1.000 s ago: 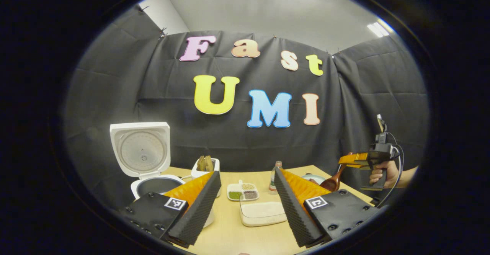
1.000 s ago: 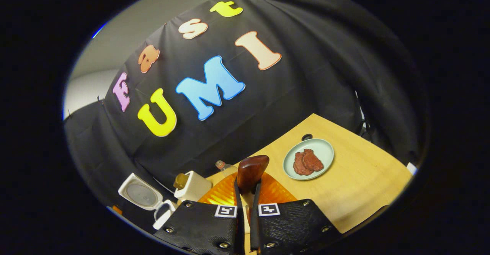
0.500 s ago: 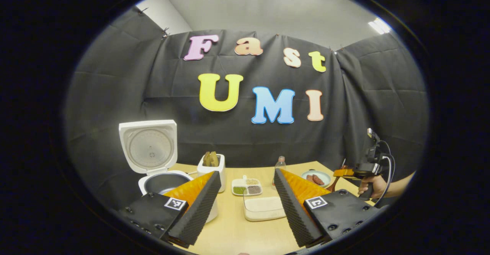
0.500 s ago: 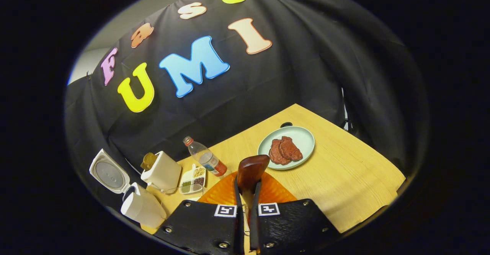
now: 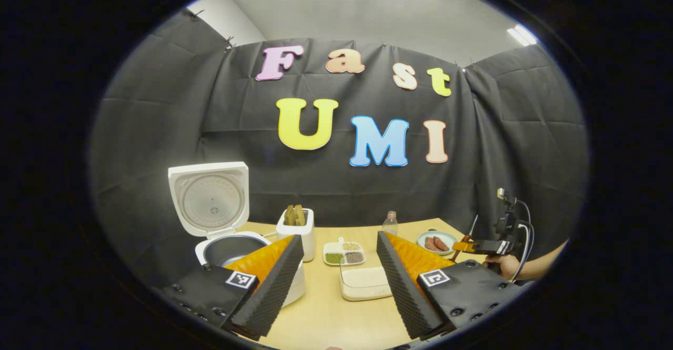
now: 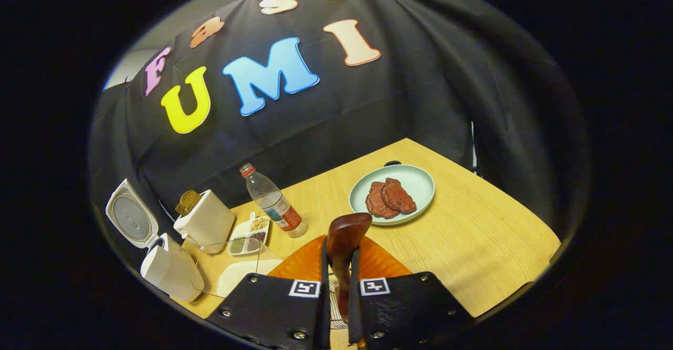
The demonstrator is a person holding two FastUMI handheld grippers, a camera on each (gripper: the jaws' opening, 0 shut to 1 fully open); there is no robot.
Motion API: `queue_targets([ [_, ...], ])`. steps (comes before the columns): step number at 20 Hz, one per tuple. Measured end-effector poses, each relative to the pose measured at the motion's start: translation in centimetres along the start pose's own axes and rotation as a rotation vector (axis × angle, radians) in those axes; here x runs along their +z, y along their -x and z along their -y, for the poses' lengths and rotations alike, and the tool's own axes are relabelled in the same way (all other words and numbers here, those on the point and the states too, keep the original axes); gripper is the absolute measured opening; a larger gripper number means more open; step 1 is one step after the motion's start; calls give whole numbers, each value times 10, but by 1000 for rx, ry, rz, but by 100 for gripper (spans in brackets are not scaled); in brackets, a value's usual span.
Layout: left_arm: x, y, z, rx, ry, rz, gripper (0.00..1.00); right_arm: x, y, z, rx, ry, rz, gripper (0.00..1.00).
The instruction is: Close the left gripper, press the button to open the rice cooker; take a wooden spoon from the chopstick holder with the right hand, scoop a spoonful of rice and pour it into the rice cooker, then put the wooden spoon back into the chopstick holder.
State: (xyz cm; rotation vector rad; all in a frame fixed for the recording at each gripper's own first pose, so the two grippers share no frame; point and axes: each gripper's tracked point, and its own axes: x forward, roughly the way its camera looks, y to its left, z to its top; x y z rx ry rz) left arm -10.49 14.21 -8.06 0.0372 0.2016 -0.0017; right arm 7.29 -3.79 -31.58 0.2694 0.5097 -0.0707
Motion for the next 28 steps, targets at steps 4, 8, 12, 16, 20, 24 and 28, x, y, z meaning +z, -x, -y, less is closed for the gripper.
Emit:
queue_targets([
  [4, 6, -16, -2, -5, 12, 19, 97, 20, 32, 26, -71, 140, 35, 73],
  [8, 22, -35, -12, 8, 25, 46, 97, 72, 84, 24, -92, 229, 170, 98],
  [12, 53, -51, -41, 46, 7, 78, 96, 117, 117, -10, -36, 258, 280, 97],
  [16, 91, -64, -87, 88, 11, 99, 97, 139, 126, -55, 39, 257, 333, 98],
  [20, 121, -76, -149, 185, 29, 128, 96, 142, 125, -90, 84, 277, 347, 97],
  [24, 145, -102, -215, 268, 80, 133, 96, 141, 123, -108, 103, 294, 347, 98],
  [28, 163, -131, -267, 328, 108, 162, 96, 137, 115, -109, 78, 299, 331, 98],
])
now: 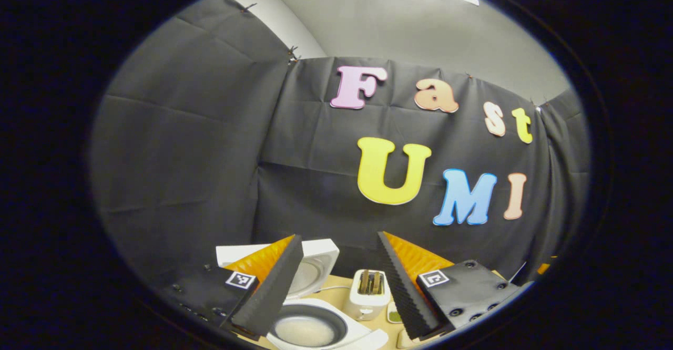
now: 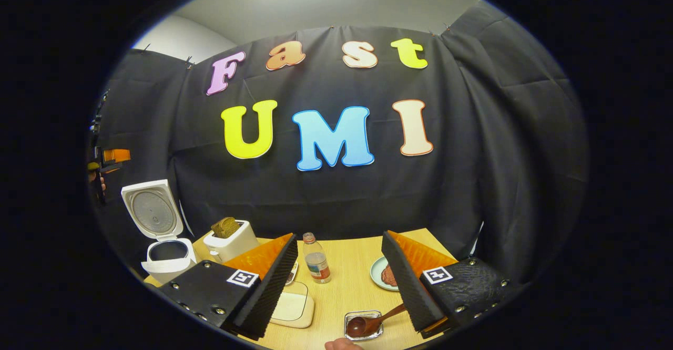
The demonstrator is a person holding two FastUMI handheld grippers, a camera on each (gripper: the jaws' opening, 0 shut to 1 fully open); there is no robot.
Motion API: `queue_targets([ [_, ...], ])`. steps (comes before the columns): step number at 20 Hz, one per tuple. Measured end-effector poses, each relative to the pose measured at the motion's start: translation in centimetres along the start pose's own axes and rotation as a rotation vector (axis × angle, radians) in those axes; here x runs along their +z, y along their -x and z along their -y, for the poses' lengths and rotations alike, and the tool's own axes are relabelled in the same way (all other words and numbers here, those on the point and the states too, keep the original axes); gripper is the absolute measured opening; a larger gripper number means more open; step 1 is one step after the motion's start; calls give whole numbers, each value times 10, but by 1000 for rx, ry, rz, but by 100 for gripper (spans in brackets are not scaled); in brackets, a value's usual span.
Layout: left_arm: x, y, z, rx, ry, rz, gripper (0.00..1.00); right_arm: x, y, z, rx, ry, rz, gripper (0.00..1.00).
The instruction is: Close the left gripper, press the button to open the rice cooker; take a wooden spoon from the chopstick holder with the right hand, scoop a spoonful of rice and pour it into the rice cooker, then put the wooden spoon back into the chopstick holder.
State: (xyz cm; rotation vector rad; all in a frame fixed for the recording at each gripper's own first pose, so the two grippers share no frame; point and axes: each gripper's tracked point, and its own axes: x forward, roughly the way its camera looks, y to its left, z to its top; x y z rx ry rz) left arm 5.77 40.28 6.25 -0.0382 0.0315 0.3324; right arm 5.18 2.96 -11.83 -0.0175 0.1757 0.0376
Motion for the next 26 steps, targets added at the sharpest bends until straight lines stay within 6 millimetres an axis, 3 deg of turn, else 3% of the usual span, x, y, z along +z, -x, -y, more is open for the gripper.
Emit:
queue_targets([
  [8, -35, -111, -74, 131, 7, -98, 97, -7, -15, 5, -54, 25, -40, 98],
  [12, -56, -144, -100, 202, 14, -156, 97, -9, -22, 0, -49, 42, -55, 98],
  [15, -73, -161, -100, 224, 7, -212, 96, -7, -28, -4, -40, 55, -57, 98],
  [18, -87, -165, -104, 254, -12, -267, 97, -5, -32, -6, -31, 57, -57, 98],
  [19, -87, -163, -102, 261, -25, -263, 92, -5, -34, -7, -26, 56, -58, 98],
  [20, -90, -161, -101, 262, -22, -271, 98, -5, -35, -8, -20, 51, -59, 98],
  [26, -95, -121, -79, 237, -10, -220, 95, 9, -31, -22, 30, 55, -28, 98],
])
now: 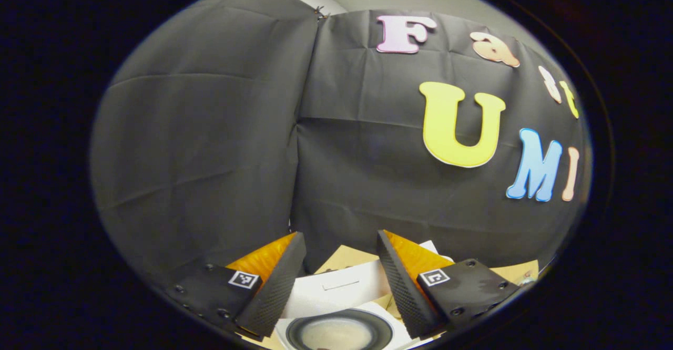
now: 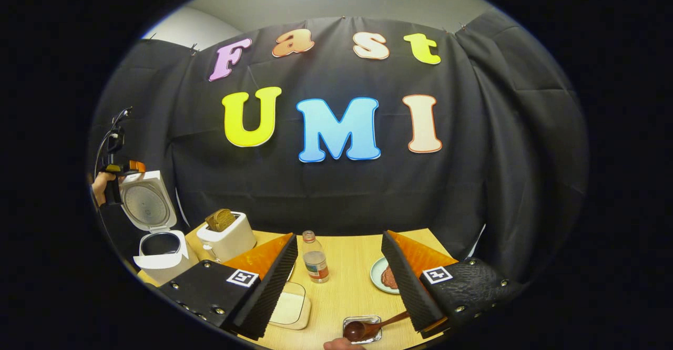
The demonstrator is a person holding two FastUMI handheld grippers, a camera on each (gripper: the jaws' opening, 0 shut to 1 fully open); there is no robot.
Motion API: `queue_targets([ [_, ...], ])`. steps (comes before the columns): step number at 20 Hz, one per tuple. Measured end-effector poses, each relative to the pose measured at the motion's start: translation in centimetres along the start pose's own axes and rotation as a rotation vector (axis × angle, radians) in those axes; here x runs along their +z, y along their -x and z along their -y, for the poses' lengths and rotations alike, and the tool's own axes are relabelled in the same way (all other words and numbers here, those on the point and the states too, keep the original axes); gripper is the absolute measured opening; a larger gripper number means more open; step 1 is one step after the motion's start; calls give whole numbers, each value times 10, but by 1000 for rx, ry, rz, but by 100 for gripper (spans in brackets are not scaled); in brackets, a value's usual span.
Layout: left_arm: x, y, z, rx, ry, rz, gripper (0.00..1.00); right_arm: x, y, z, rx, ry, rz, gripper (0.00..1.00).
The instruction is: Close the left gripper, press the button to open the rice cooker; take a wooden spoon from the chopstick holder with the right hand, scoop a spoonful of rice and pour it into the rice cooker, then put the wooden spoon back into the chopstick holder.
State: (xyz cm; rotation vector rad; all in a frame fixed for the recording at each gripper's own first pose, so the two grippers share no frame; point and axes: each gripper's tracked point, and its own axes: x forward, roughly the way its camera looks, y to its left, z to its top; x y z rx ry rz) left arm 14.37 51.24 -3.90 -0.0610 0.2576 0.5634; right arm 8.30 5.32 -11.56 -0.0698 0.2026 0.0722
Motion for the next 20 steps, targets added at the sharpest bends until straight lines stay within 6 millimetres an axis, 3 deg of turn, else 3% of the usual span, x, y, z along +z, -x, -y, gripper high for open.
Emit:
queue_targets([
  [1, -4, 7, 6, -4, 2, 14, 92, 3, 0, -3, 11, 0, 5, 98],
  [5, -27, 38, 24, -14, -19, 52, 95, 11, 3, -12, 48, 1, 19, 98],
  [6, -35, 47, 29, -18, -17, 52, 92, 13, 3, -13, 55, 2, 24, 98],
  [11, -89, 84, 43, -35, -2, 4, 95, 11, 7, -18, 84, -10, 17, 98],
  [13, -113, 95, 53, -34, -40, -16, 92, 11, 9, -18, 92, -19, 15, 98],
  [16, -144, 105, 58, -37, -22, -48, 99, 11, 13, -13, 73, 7, 15, 98],
  [18, -169, 111, 59, -34, -19, -83, 92, 17, 18, -14, 73, 23, 33, 98],
  [20, -188, 114, 60, -23, -29, -103, 96, 21, 23, -18, 78, 39, 48, 98],
])
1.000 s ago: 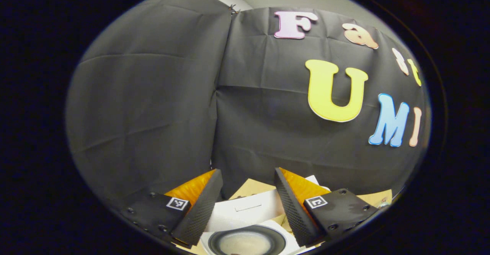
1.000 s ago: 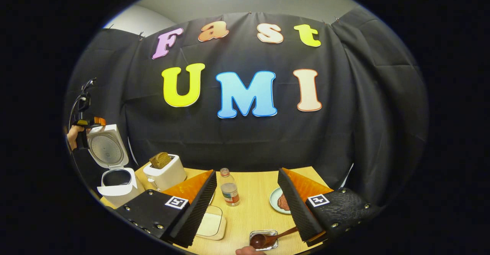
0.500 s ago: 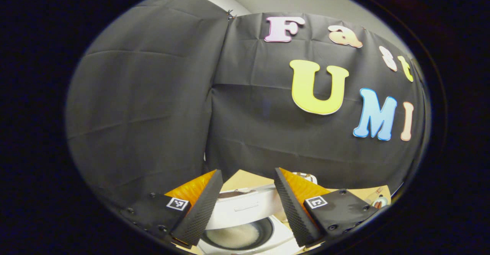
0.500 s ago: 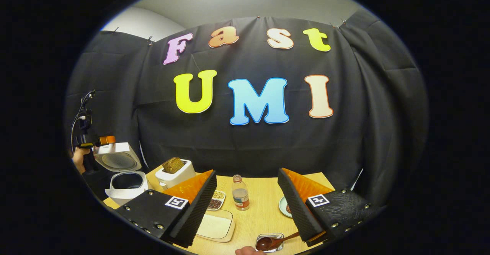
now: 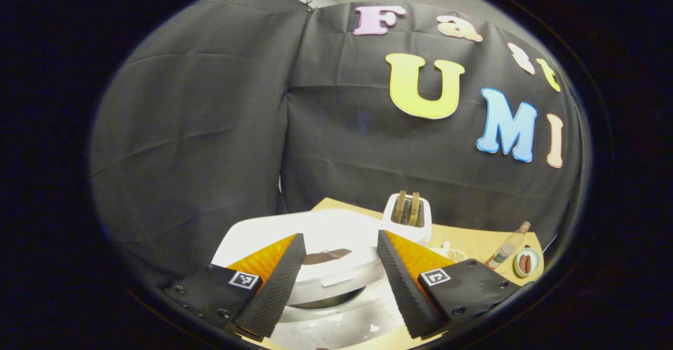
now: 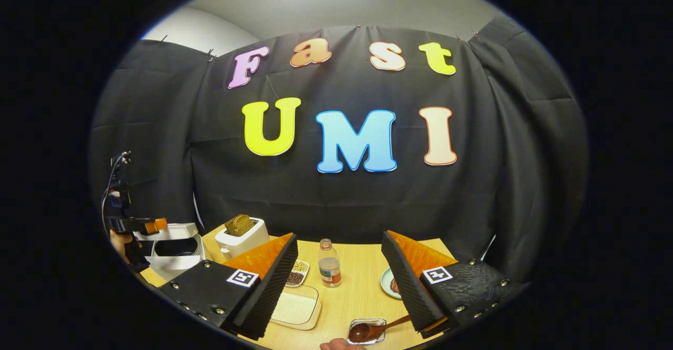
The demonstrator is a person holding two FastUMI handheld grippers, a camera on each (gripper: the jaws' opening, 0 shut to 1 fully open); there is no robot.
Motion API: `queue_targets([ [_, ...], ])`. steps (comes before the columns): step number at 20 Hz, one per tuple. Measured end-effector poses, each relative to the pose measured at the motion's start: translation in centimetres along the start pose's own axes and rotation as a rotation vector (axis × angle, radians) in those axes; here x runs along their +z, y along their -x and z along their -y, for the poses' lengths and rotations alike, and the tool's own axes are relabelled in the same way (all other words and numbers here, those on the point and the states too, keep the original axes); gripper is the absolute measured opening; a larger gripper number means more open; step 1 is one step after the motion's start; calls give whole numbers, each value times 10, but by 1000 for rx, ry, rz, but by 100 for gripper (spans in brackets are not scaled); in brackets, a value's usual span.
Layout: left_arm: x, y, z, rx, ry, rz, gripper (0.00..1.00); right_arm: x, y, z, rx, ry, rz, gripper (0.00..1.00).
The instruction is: Close the left gripper, press the button to open the rice cooker; take a wooden spoon from the chopstick holder with the right hand, scoop a spoonful of rice and pour it into the rice cooker, then put the wooden spoon back into the chopstick holder.
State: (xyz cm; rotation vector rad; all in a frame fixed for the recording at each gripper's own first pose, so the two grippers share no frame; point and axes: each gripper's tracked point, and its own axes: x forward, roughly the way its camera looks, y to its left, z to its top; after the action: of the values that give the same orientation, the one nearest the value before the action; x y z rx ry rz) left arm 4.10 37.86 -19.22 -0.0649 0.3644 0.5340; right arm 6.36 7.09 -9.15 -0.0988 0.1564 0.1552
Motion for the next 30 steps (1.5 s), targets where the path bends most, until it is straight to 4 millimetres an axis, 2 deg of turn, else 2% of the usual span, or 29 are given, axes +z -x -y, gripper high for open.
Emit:
queue_targets([
  [2, -14, 3, 1, 3, -8, -15, 92, 2, 3, -1, 4, 22, 8, 98],
  [6, -32, 8, 0, 23, -5, -34, 96, 0, 10, -3, 8, 36, 4, 97],
  [9, -45, 8, 0, 31, -18, -54, 96, 0, 13, -2, 5, 14, 3, 97],
  [10, -51, 7, -1, 31, -14, -66, 92, 0, 14, -2, 3, 10, 2, 97],
  [11, -58, 5, 0, 29, -5, -80, 96, 1, 15, -2, 2, 5, 4, 97],
  [12, -65, 4, -1, 28, 5, -97, 92, 2, 15, -2, 2, 0, 7, 97],
  [13, -73, 2, -5, 33, 14, -112, 92, 3, 16, -2, 3, -3, 8, 97],
  [14, -76, 1, -8, 38, 15, -116, 96, 3, 16, -2, 2, -4, 8, 97],
  [16, -81, -1, -12, 41, 4, -123, 96, 2, 18, -2, 2, -8, 5, 97],
  [17, -84, -3, -14, 48, -7, -125, 99, 1, 17, -3, 3, -13, 1, 97],
  [18, -85, -4, -15, 56, -18, -132, 99, 0, 17, -3, 4, -17, -5, 93],
  [19, -86, -5, -14, 62, -27, -139, 96, -1, 19, -5, 7, -22, -7, 93],
  [20, -86, -5, -13, 63, -32, -135, 96, -2, 20, -6, 9, -26, -10, 97],
  [21, -87, -4, -10, 59, -35, -130, 94, -2, 22, -7, 12, -26, -11, 97],
  [22, -86, -5, -9, 59, -48, -114, 99, -1, 23, -7, 12, -24, -9, 97],
  [23, -85, -6, -8, 55, -52, -112, 99, 1, 24, -8, 16, -21, -7, 97],
  [26, -74, -1, -2, 33, -56, -101, 98, 2, 30, -6, 17, -16, 1, 97],
  [28, -56, 5, -5, 46, -28, -58, 96, 3, 34, -4, 14, -20, 4, 97],
  [30, -31, 21, -2, 37, -1, -5, 97, 4, 38, -4, 15, -22, 8, 97],
])
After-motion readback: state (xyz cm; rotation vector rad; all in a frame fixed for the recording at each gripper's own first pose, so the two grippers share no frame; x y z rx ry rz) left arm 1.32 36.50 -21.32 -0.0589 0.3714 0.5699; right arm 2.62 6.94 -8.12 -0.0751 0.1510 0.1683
